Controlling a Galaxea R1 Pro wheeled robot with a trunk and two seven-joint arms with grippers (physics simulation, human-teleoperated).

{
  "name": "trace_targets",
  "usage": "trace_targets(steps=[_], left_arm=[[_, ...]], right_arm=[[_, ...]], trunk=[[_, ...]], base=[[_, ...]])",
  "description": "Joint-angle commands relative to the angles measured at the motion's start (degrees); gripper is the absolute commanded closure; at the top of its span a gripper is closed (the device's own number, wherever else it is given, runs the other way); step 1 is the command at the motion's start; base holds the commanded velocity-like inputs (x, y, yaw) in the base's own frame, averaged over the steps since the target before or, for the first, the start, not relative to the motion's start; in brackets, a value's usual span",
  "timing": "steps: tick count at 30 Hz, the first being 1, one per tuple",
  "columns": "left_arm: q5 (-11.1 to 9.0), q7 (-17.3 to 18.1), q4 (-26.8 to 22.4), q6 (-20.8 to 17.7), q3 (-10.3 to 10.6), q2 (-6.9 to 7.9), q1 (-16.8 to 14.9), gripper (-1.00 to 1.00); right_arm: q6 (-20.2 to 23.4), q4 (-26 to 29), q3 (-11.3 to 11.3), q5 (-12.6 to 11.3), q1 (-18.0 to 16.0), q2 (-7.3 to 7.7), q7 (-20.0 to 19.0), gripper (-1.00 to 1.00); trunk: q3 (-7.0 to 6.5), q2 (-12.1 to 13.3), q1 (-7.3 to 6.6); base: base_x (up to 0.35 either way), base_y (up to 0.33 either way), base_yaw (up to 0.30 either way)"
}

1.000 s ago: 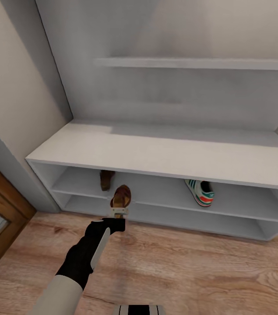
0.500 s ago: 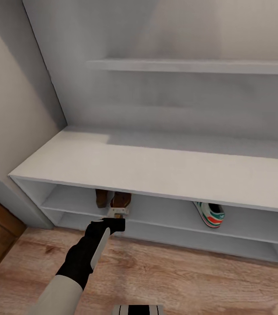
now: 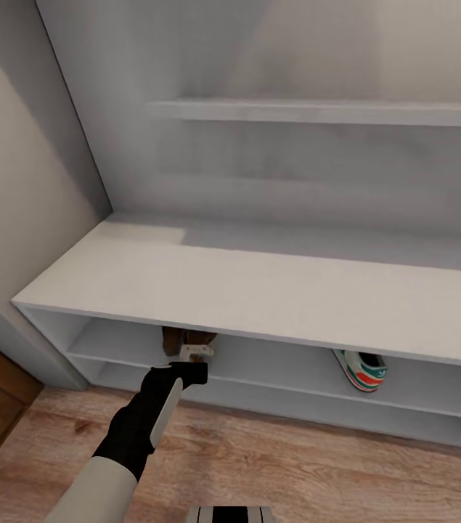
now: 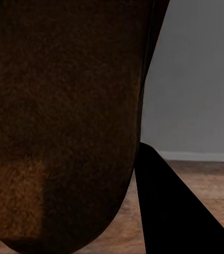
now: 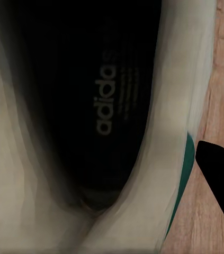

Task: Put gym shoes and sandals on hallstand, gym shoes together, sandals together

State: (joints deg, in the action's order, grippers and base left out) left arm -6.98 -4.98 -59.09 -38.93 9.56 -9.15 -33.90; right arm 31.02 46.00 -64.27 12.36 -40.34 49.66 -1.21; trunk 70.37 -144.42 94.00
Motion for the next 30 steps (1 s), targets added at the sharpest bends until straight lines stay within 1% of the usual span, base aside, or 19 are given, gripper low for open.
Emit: trace_targets(steps=[1,7,13,22,26,30], left_arm=[[-0.4,-0.4,-0.1,-0.3,0.1,0.02,0.0,1.00],[-0.4,-0.4,0.0,-0.3,0.1,0.01,0.0,1.00],[-0.4,-0.4,0.0,-0.3,0.1,0.01,0.0,1.00],[-0.4,-0.4,0.1,0.5,0.2,0.01,0.0,1.00],[-0.4,-0.4,0.1,0.5,0.1,0.01,0.0,1.00],[-0.4,-0.4,0.1,0.5,0.2,0.01,0.0,1.00]], right_arm=[[0.3,0.1,-0.1,0.4,-0.1,0.00,-0.1,1.00],[0.3,0.1,-0.1,0.4,-0.1,0.00,-0.1,1.00],[0.3,0.1,-0.1,0.4,-0.1,0.00,-0.1,1.00],[0.3,0.1,-0.1,0.4,-0.1,0.00,-0.1,1.00],[0.3,0.1,-0.1,0.4,-0.1,0.00,-0.1,1.00],[0.3,0.1,-0.1,0.4,-0.1,0.00,-0.1,1.00]], trunk=[[0.05,0.0,0.00],[0.05,0.0,0.00],[0.05,0.0,0.00],[0.05,0.0,0.00],[0.05,0.0,0.00],[0.05,0.0,0.00]], base=[[0.044,0.030,0.000],[0.026,0.008,0.000],[0.221,0.001,0.000],[0.027,0.000,0.000],[0.169,0.000,0.000],[0.053,0.000,0.000]])
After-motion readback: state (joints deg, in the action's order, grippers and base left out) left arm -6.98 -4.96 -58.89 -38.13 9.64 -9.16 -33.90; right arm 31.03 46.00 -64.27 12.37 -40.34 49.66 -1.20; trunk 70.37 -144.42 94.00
